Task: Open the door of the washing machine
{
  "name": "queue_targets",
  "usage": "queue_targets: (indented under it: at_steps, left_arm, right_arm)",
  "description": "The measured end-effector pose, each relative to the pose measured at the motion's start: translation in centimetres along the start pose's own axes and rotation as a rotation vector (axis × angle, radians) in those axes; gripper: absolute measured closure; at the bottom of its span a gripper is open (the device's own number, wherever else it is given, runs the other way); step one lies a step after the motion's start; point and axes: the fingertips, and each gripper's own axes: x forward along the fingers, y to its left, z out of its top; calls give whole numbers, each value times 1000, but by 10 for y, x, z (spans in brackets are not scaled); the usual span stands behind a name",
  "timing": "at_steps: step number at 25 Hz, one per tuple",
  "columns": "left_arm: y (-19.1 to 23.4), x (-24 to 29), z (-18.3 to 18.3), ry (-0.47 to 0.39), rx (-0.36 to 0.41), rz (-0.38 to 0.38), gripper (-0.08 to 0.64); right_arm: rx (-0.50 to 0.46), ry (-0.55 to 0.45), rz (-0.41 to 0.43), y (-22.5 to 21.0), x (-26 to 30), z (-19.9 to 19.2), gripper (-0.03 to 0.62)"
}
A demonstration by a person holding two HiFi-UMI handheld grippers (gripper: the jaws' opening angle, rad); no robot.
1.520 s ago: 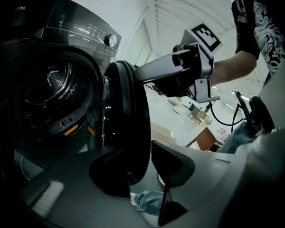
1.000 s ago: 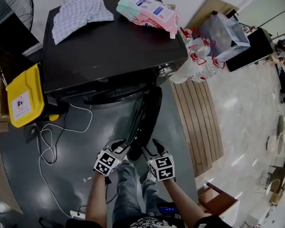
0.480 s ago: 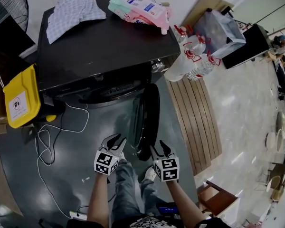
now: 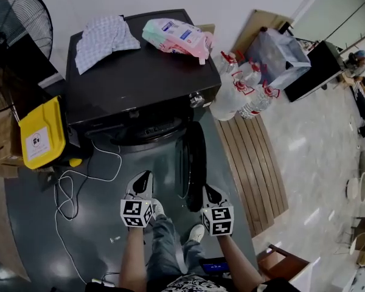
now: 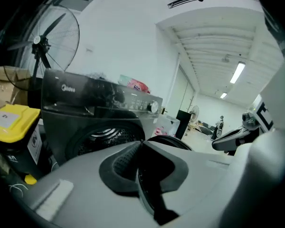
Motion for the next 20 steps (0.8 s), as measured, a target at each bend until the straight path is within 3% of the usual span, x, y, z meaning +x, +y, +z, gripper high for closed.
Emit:
queue_targets:
  at_steps: [6,10,16,20]
  left_arm:
    - [-27,-57,90,-101,74,116,558]
    - [-62,-107,130,-145,50,151,558]
    - [-126,-173,159,-260,56,210,558]
    - [-154,-194,157,-263,75,237,560]
  right_arm:
    - [14,-263,91,15,-63,98,591]
    - [-25,-400,168,33,-121,137,591]
    - [-52,-511,250,46,-202,146,591]
    - [-72,-523,270,47,-232,134,591]
